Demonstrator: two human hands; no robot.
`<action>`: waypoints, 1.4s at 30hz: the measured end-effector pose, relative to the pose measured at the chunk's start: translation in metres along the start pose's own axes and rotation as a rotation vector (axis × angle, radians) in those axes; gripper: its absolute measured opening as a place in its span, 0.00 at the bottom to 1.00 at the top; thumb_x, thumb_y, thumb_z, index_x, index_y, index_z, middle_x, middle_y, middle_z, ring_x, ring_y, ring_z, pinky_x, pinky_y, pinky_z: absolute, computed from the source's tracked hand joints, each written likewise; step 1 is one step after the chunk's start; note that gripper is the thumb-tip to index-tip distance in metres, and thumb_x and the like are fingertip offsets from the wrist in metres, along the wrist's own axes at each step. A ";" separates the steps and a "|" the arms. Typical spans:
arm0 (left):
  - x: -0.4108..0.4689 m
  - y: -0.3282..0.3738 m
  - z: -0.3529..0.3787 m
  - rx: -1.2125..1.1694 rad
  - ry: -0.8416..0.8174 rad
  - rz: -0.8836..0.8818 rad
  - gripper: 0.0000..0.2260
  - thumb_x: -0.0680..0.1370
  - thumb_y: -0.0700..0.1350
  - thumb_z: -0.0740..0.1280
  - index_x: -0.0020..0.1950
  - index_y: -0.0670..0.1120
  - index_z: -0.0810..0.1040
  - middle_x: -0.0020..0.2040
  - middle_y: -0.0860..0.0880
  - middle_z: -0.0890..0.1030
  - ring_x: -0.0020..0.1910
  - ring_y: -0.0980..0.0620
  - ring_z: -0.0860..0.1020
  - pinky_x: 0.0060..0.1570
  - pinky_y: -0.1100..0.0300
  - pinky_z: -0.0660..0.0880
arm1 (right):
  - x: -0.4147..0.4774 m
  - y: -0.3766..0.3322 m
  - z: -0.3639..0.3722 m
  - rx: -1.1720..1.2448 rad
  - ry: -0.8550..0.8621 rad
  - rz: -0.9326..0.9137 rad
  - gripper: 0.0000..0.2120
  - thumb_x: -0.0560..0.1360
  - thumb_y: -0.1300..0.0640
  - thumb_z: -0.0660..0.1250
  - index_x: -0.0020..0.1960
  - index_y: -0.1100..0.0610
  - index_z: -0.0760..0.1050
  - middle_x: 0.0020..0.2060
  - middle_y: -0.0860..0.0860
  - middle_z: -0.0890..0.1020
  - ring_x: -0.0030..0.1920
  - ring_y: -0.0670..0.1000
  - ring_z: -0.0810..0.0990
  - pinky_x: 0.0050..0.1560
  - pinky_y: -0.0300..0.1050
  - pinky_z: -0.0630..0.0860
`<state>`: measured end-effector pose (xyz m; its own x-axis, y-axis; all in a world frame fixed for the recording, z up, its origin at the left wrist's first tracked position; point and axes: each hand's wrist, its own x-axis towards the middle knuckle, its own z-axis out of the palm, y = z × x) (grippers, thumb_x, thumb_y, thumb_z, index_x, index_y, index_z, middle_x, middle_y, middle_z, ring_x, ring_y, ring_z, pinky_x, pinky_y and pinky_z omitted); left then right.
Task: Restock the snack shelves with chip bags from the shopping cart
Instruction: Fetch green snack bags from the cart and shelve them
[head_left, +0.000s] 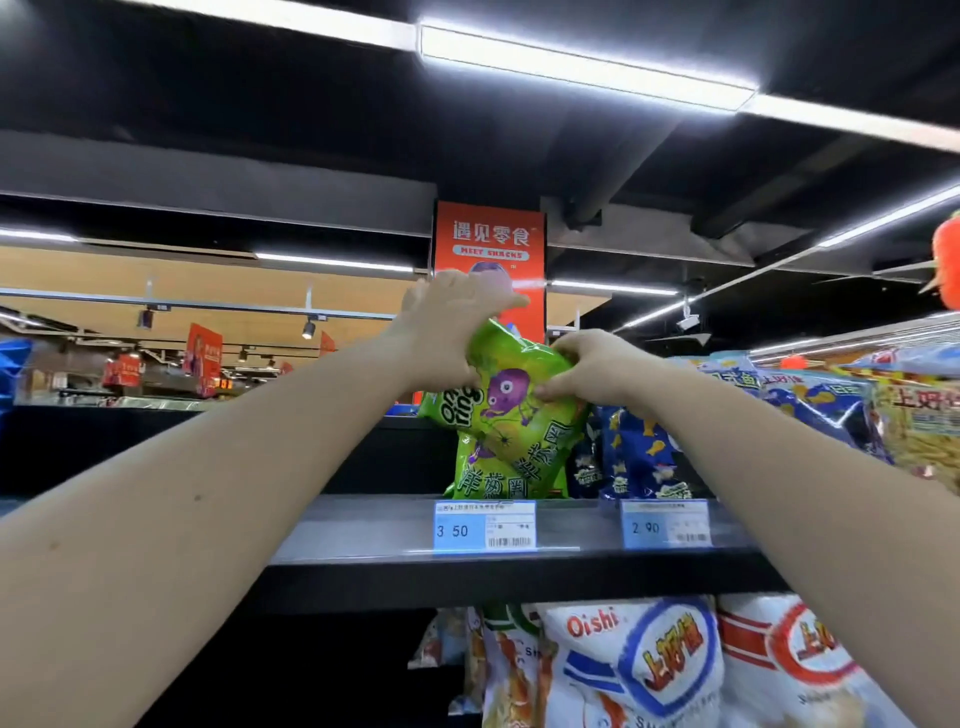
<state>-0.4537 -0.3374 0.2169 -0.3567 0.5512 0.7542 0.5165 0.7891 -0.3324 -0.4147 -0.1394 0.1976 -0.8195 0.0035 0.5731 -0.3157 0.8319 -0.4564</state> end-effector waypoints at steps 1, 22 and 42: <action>-0.003 -0.002 0.004 -0.084 0.081 -0.053 0.44 0.65 0.56 0.78 0.77 0.57 0.60 0.73 0.49 0.65 0.73 0.45 0.60 0.71 0.41 0.59 | 0.000 0.011 0.000 0.077 0.018 0.039 0.28 0.69 0.54 0.77 0.67 0.57 0.72 0.54 0.53 0.82 0.49 0.51 0.83 0.55 0.50 0.79; -0.040 0.027 0.041 -0.866 -0.207 -0.697 0.31 0.69 0.50 0.79 0.64 0.49 0.64 0.53 0.49 0.74 0.53 0.47 0.76 0.52 0.46 0.78 | -0.032 0.054 0.031 -0.080 0.182 -0.187 0.48 0.71 0.53 0.75 0.79 0.49 0.47 0.76 0.49 0.59 0.74 0.52 0.60 0.71 0.49 0.63; -0.030 0.034 0.058 -0.150 -0.271 -0.393 0.45 0.62 0.62 0.79 0.70 0.53 0.58 0.68 0.46 0.66 0.68 0.44 0.65 0.64 0.44 0.70 | -0.009 0.045 0.040 -0.645 0.018 -0.233 0.47 0.66 0.42 0.77 0.75 0.44 0.51 0.77 0.54 0.46 0.76 0.61 0.50 0.70 0.60 0.64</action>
<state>-0.4703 -0.3115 0.1505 -0.7263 0.2865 0.6249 0.4018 0.9145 0.0478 -0.4403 -0.1246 0.1446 -0.7548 -0.2115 0.6210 -0.1306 0.9761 0.1736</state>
